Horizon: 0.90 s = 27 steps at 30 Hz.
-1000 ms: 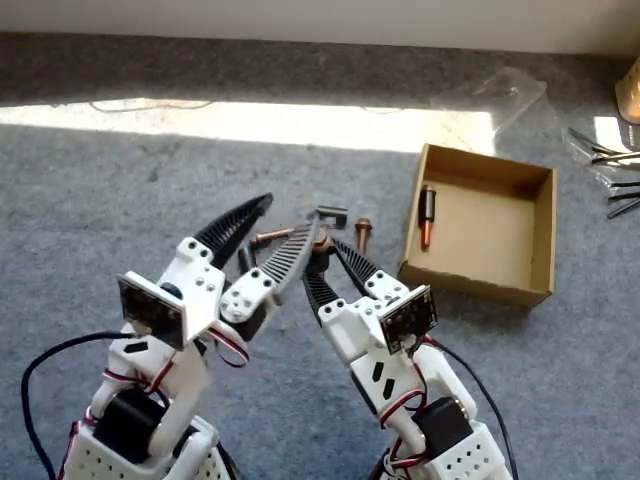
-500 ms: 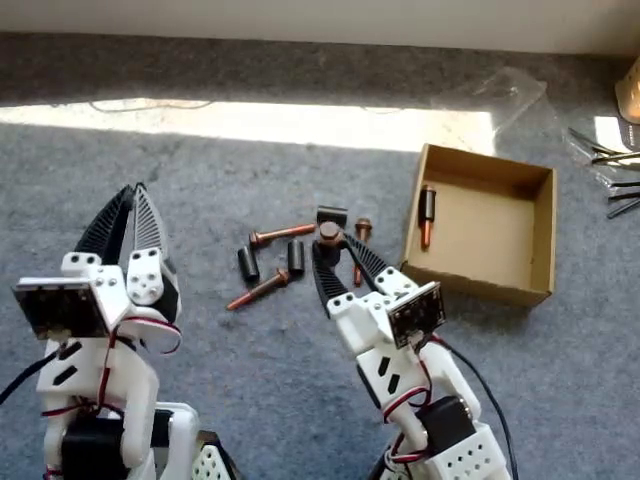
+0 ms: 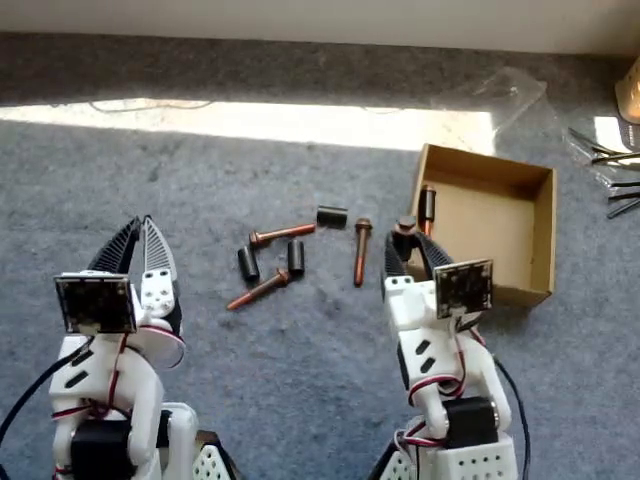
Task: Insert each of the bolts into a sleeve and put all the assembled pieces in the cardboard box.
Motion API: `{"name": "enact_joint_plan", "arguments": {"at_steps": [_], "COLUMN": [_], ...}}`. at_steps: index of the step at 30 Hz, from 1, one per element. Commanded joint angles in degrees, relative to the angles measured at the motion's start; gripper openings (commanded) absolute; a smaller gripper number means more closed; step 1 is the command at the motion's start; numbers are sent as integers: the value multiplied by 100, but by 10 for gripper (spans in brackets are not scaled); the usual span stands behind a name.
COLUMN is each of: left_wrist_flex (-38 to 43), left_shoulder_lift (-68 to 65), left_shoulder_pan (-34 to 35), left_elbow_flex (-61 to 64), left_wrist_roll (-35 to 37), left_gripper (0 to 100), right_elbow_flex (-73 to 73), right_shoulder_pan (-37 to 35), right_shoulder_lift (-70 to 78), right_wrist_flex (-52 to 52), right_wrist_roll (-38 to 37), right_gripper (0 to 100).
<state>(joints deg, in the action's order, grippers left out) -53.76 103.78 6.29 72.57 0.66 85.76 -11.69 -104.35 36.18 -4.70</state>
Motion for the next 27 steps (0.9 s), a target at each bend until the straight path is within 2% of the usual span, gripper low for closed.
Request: {"name": "enact_joint_plan", "arguments": {"at_steps": [1, 6, 10, 13, 21, 27], "left_wrist_flex": [88, 703, 1240, 1336, 1336, 1301], "left_shoulder_lift": [75, 75, 75, 75, 75, 75], "left_shoulder_pan": [-101, -532, -523, -523, -523, -523], "left_elbow_flex": [637, 1833, 2396, 2457, 2457, 2457], "left_wrist_roll": [-35, -44, -62, -62, -62, -62], "left_gripper": [42, 42, 42, 42, 42, 42], "right_elbow_flex": [-1209, -2105, -2993, -3495, -4224, -5095], "right_shoulder_pan": [374, 567, 857, 1235, 1851, 1859], "right_shoulder_lift": [-40, 286, 1552, 2756, 5727, 7741], "right_wrist_flex": [796, 1411, 1569, 1543, 400, 224], "right_wrist_roll": [62, -431, -703, -853, -985, -985], "right_gripper": [4, 4, 4, 4, 5, 5]}}
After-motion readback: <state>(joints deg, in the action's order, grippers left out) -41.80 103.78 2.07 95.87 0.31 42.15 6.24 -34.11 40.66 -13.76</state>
